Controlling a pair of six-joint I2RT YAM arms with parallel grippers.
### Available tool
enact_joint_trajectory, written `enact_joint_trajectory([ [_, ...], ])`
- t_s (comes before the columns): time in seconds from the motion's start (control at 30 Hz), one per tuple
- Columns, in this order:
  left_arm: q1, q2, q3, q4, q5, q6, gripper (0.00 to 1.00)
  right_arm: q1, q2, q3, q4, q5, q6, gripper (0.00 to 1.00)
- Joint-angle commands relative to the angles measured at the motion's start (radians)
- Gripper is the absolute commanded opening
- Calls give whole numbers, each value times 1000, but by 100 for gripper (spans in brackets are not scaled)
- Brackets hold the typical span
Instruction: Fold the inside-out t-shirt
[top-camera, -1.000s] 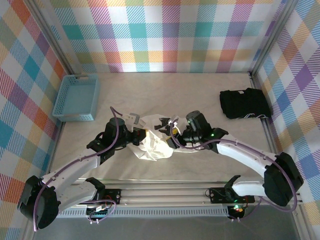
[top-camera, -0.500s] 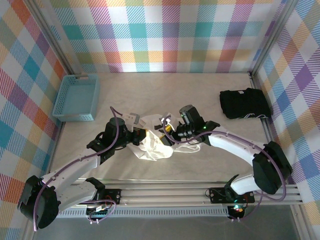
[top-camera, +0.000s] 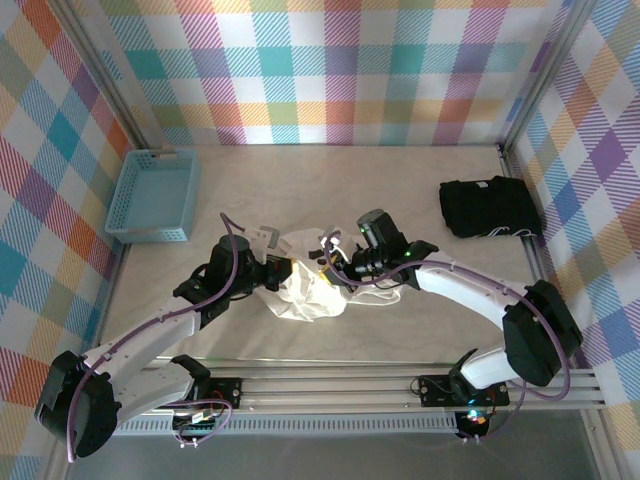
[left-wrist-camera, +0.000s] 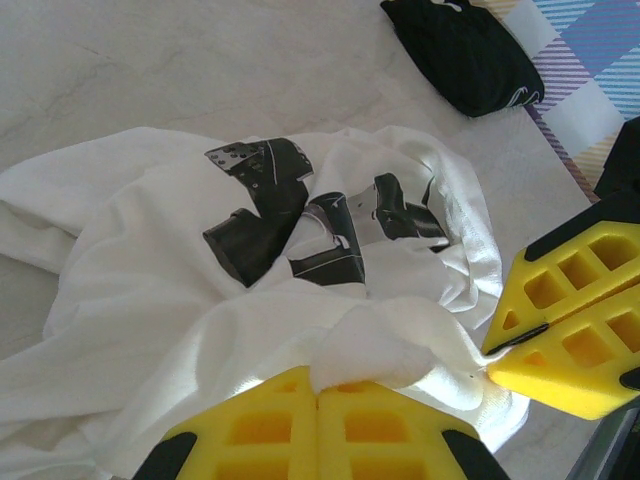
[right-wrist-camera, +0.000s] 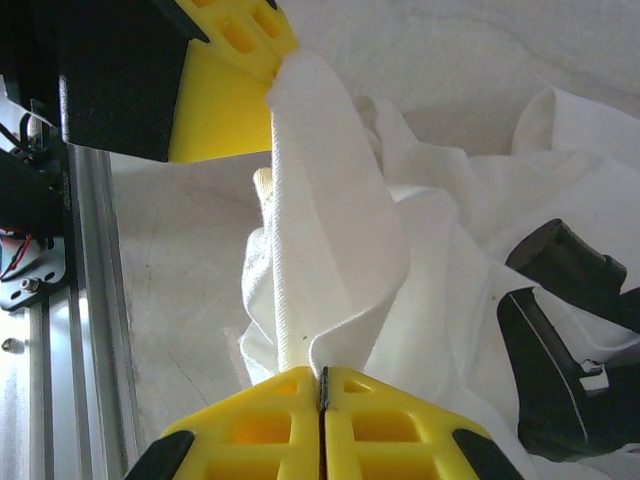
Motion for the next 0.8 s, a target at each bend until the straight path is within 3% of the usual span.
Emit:
enact_joint_trajectory([
  [0.0, 8, -10, 21, 14, -7, -1, 0, 7, -53, 11, -21, 4, -1, 6],
  [0.2, 7, 22, 44, 32, 23, -3, 0, -3, -117, 15, -9, -22, 49, 3],
  [0.37, 2, 63, 88, 52, 56, -7, 0, -103, -157, 16, 73, -114, 215, 0],
  [0.5, 2, 73, 115, 62, 63, -12, 7, -223, -155, 4, 135, -149, 361, 1],
  [0.77, 3, 24, 63, 25, 16, -9, 23, -305, -127, -33, 95, -109, 373, 1],
])
